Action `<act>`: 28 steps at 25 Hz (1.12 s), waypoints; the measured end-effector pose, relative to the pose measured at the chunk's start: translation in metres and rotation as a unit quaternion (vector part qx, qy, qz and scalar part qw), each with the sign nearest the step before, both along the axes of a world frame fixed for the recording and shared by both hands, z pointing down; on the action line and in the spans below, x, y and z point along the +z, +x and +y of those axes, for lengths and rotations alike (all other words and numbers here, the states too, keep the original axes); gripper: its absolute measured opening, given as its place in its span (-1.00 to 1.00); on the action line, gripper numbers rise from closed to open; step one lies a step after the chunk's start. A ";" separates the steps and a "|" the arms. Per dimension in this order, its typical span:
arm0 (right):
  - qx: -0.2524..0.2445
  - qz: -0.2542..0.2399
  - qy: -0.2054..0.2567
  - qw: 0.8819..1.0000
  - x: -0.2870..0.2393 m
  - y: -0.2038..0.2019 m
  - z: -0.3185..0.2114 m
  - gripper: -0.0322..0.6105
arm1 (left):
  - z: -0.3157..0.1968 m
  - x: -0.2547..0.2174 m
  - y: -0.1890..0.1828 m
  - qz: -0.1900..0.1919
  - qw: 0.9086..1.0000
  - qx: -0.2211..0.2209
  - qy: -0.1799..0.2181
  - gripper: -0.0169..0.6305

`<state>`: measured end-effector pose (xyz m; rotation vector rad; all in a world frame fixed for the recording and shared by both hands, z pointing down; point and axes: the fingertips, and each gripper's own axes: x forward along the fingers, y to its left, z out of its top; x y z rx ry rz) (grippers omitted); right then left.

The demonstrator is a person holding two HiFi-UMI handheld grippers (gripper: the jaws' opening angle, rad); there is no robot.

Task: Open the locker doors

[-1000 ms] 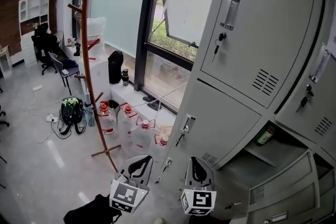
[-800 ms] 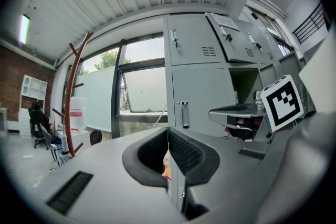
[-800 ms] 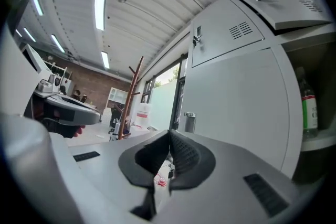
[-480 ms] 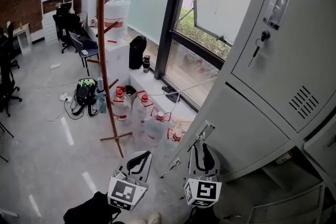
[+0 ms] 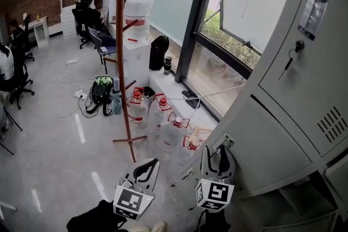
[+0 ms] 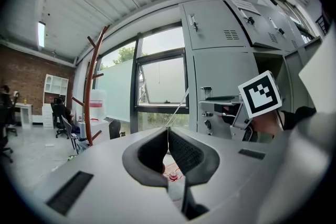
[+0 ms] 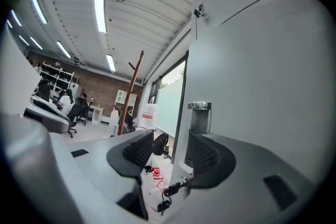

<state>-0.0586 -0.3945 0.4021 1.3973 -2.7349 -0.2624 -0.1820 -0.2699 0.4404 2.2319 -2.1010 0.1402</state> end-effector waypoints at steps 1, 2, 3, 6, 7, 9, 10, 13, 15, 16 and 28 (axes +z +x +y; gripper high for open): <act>0.000 0.000 -0.002 1.000 0.001 0.000 -0.002 -0.24 | 0.000 0.001 -0.001 0.000 1.000 -0.002 -0.001 -0.87; 0.001 0.000 -0.002 1.000 0.001 -0.001 -0.003 -0.24 | 0.000 0.002 -0.002 0.000 1.000 -0.005 -0.002 -0.87; 0.001 0.001 -0.002 1.000 0.002 -0.001 -0.004 -0.24 | 0.000 0.002 -0.003 0.000 1.000 -0.007 -0.002 -0.87; 0.003 0.003 -0.001 1.000 0.002 -0.001 -0.005 -0.24 | 0.001 0.003 -0.006 0.002 1.000 -0.012 -0.001 -0.87; 0.005 0.003 -0.002 1.000 0.003 -0.001 -0.005 -0.24 | 0.002 0.003 -0.007 0.002 1.000 -0.013 -0.001 -0.87; 0.006 0.002 -0.005 1.000 0.003 -0.002 -0.006 -0.24 | 0.003 0.003 -0.007 0.003 1.000 -0.014 -0.001 -0.87; 0.005 0.002 -0.006 1.000 0.004 -0.001 -0.006 -0.24 | 0.004 0.003 -0.007 0.004 1.000 -0.015 -0.001 -0.87; 0.007 0.001 -0.009 1.000 0.004 -0.001 -0.007 -0.24 | 0.009 0.003 -0.007 0.003 1.000 -0.014 -0.002 -0.87; 0.008 -0.001 -0.013 1.000 0.004 -0.002 -0.005 -0.24 | 0.014 0.002 -0.009 0.002 1.000 -0.016 -0.002 -0.87; 0.009 -0.001 -0.015 1.000 0.003 -0.002 -0.004 -0.24 | 0.016 0.001 -0.010 0.002 1.000 -0.017 -0.001 -0.87; -0.006 0.013 -0.016 1.000 0.004 -0.011 0.045 -0.24 | 0.039 -0.008 -0.016 0.002 1.000 -0.003 0.013 -0.87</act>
